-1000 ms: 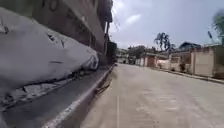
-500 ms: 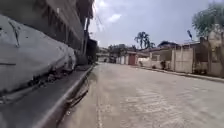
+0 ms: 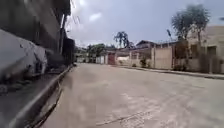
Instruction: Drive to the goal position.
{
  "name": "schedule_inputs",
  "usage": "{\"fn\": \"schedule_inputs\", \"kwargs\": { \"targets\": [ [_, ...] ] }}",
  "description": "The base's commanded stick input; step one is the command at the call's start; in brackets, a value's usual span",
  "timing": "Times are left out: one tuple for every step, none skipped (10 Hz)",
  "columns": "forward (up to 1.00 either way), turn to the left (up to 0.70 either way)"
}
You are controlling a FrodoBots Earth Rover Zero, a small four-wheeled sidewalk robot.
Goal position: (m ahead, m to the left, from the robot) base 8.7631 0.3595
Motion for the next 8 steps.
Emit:
{"fn": "schedule_inputs", "kwargs": {
  "targets": [
    [1.00, 0.00],
    [1.00, 0.00],
    [1.00, 0.00],
    [1.00, 0.00],
    [1.00, 0.00],
    [1.00, 0.00],
    [1.00, 0.00],
    [1.00, 0.00]
  ]
}}
